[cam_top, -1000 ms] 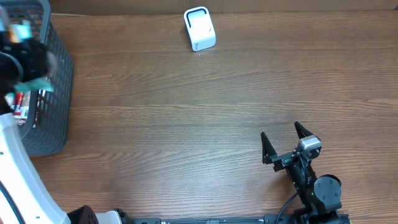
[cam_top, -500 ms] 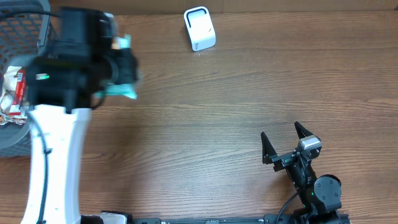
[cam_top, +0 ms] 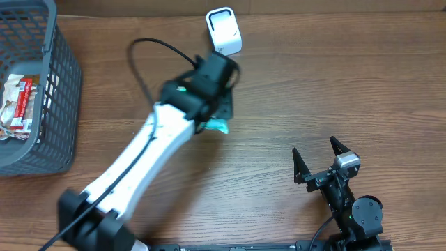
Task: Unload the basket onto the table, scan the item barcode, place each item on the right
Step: 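Lift the bundle out and carry it toward the white scanner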
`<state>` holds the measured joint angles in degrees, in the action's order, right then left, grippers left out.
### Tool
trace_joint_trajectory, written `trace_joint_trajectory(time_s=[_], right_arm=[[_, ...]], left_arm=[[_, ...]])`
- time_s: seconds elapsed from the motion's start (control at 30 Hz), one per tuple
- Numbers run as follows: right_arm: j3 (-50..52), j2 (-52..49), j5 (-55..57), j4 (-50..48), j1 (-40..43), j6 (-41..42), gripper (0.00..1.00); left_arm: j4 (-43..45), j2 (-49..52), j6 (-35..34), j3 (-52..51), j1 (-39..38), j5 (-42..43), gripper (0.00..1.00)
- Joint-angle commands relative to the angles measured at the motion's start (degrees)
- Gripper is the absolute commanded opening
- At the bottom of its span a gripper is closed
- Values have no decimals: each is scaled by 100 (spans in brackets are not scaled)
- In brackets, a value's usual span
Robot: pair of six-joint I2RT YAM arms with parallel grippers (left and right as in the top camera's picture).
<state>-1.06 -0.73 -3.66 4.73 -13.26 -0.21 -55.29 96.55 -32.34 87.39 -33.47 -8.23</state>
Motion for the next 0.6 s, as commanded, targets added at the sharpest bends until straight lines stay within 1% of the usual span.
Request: trace_joint_trajectory(time_s=[0.0, 0.23, 0.4, 0.57], right_arm=[[61, 55, -4, -26, -15, 17, 100], [61, 55, -4, -26, -15, 15, 100], [61, 55, -4, -26, -15, 17, 100], [61, 55, -4, -26, -15, 17, 100]], left_arm=[[164, 372, -658, -24, -264, -269, 40], [634, 1141, -756, -24, -782, -238, 43], [887, 1373, -761, -26, -1036, -291, 43], [1016, 1576, -1062, -26, -1134, -267, 42]])
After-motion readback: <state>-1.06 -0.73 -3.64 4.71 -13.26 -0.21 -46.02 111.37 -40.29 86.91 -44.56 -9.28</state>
